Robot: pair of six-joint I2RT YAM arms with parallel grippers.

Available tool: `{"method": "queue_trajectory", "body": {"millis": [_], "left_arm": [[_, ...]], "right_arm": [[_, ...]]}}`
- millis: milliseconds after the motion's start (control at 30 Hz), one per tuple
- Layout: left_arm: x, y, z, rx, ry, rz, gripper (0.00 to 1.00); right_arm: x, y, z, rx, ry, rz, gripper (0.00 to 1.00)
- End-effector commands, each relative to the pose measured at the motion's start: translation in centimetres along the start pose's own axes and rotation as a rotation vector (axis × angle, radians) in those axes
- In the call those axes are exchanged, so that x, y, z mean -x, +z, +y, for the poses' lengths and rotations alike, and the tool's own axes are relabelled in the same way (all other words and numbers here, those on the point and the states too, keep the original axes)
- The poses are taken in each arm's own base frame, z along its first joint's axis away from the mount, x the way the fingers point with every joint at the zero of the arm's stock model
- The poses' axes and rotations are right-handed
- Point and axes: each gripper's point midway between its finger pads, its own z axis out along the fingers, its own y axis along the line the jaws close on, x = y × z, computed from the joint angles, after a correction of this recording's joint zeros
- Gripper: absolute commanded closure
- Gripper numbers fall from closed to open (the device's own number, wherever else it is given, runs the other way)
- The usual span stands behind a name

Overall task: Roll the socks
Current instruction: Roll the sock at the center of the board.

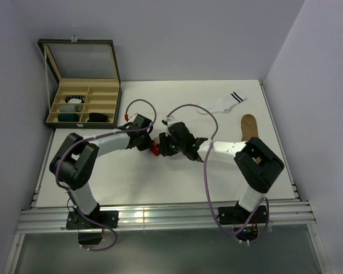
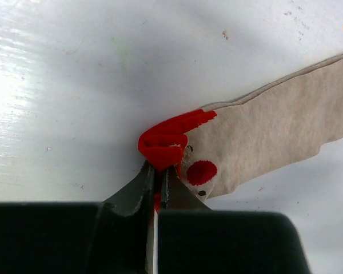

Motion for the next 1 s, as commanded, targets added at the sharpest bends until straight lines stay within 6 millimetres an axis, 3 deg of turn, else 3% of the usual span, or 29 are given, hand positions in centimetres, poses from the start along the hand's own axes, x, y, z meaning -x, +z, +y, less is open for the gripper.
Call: {"method": "queue_trajectory", "body": {"millis": [0,167,333,733,967], "left_arm": [[-1.4,0.1,1.6,0.074,0.081,0.081,1.0],[-1.4,-0.1,0.7,0.064,0.11,0.116,1.0],[-1.2,-0.2,0.1,0.061,0.128,0.13,1.0],[-1.2,-0.2,0.1,0.073,0.14,0.141,1.0],[-1.2,-0.1,0.1,0.076,0.139,0.143,1.0]], "right_arm": [[1.7,-0.7,-0.7,-0.087,-0.225,-0.164,0.6],[1.3,-0.9,0.7,-0.1,-0.316,-0.238,0.55],[1.3,0.1,0.8,-0.178,-0.393,-0.28,0.54],[0.0,1.7,3.4,-0.207,-0.53,-0.288,0.54],[-1.2,3.3,3.1,-0.247,-0.612,-0.246,0.55]]}}
